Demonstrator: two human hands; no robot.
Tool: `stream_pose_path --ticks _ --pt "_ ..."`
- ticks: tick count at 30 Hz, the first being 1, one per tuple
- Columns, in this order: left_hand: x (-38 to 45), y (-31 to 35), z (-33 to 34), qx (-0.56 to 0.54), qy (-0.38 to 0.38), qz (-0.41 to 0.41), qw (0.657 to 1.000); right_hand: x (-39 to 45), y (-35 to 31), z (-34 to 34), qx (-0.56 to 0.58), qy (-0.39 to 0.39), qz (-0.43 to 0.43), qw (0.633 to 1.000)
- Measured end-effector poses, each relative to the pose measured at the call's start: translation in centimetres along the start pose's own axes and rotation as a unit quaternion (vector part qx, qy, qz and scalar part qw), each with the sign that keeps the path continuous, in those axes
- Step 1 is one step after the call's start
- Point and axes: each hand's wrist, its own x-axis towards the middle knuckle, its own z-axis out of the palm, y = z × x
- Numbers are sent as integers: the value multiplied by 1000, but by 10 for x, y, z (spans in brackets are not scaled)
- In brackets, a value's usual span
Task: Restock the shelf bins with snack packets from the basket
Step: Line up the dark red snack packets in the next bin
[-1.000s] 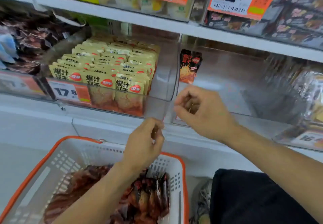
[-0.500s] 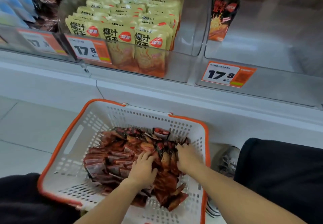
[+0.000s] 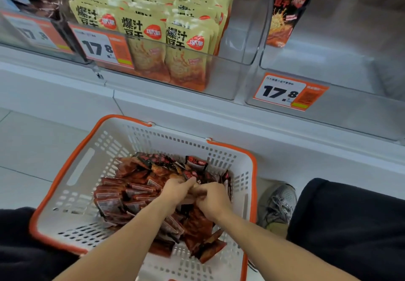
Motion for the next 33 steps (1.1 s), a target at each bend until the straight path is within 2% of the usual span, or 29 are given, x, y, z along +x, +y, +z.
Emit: stream_pose_path --ticks 3,5,8,9,11,14,16,20,22,24,26,28,29,30,33 --pt "0 -10 -6 18 49 0 999 -3 8 2 21 -12 -15 1000" --pt "3 -10 -14 75 46 12 996 1 4 -4 18 -16 -14 1000" --pt "-2 11 -29 171 -3 52 984 12 -12 -27 -40 89 1 995" --pt "-5 22 -33 203 -23 73 976 15 -21 -39 -48 102 6 994" --pt "-23 54 -36 229 -70 132 962 17 -42 -69 -62 89 10 994" --pt "-59 108 -30 204 -148 204 946 10 -78 -122 -134 75 -22 988" --pt "-84 138 -23 205 -156 285 923 -4 -108 -159 -175 79 -40 980" --pt "-125 176 -2 157 -83 469 865 -52 -163 -219 -223 113 -100 963" --pt "-143 189 12 106 -60 524 843 -79 -175 -237 -199 179 -151 952" --pt "-160 200 26 70 -13 579 812 -100 -183 -252 -180 272 -208 922" --pt "-169 212 36 107 67 644 754 -109 -188 -271 -187 346 -235 889" --pt "-166 227 41 188 124 684 693 -110 -190 -293 -189 397 -223 870" --pt "-162 233 43 229 134 689 675 -108 -188 -305 -192 407 -206 869" --pt "-157 238 45 263 135 682 669 -101 -183 -317 -201 410 -179 872" --pt "-146 242 57 301 141 654 679 -69 -167 -340 -225 399 -99 883"
